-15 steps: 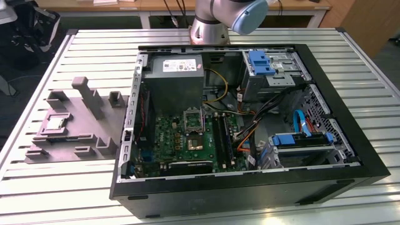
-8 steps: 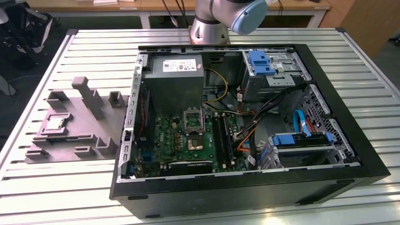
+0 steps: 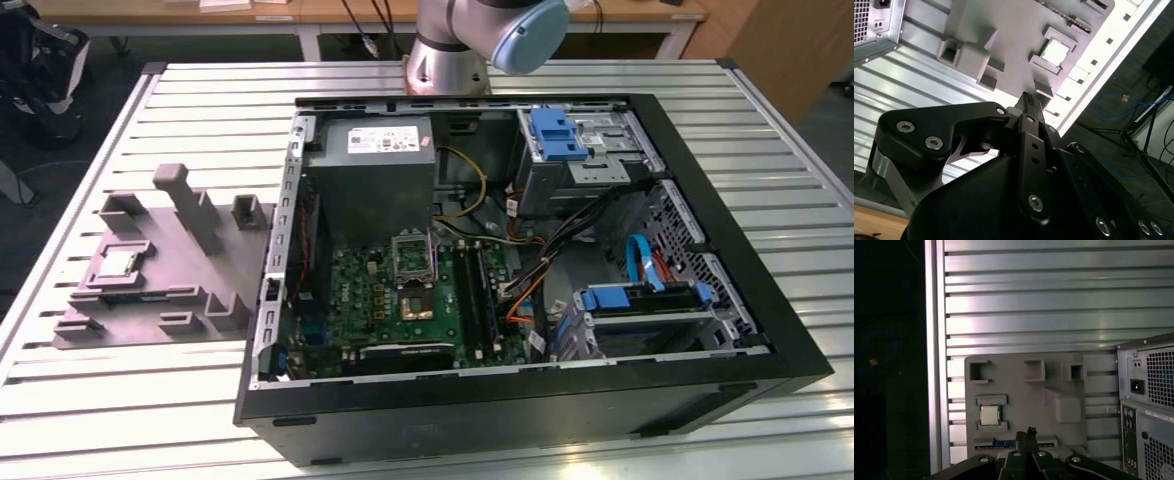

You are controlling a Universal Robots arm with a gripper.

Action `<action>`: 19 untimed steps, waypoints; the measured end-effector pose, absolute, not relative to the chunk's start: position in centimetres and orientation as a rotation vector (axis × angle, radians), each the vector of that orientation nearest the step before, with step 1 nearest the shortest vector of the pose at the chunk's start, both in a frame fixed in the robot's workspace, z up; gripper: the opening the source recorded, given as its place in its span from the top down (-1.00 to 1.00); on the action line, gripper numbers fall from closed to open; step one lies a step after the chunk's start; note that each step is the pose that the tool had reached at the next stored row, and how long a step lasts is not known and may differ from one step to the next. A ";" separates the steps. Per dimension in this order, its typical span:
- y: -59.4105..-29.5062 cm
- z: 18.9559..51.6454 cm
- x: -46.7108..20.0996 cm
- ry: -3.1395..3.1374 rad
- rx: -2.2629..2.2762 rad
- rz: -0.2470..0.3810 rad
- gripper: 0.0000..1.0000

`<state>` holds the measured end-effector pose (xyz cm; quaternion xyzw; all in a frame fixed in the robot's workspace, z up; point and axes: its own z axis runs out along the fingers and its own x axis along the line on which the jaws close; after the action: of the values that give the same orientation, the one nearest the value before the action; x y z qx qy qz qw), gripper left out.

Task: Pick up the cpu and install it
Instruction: 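Reach for the cpu, then pick up the cpu and move it towards the insertion slot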

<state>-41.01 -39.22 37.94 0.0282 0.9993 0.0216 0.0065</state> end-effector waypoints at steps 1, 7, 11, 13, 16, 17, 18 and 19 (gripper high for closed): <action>-39.2 37.9 -41.3 3.127 0.088 0.067 0.79; -39.1 37.8 -43.4 3.128 0.088 0.067 0.79; -39.0 37.8 -44.6 3.128 0.088 0.067 0.79; -38.9 37.8 -45.3 3.128 0.088 0.067 0.79; -38.9 37.7 -45.7 3.128 0.088 0.067 0.79; -38.9 37.7 -45.7 3.128 0.088 0.067 0.79; -38.9 37.7 -45.8 3.128 0.088 0.067 0.79; -38.9 37.7 -45.9 3.128 0.088 0.067 0.79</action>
<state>-45.86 -38.90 37.75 0.0282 0.9994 0.0215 0.0058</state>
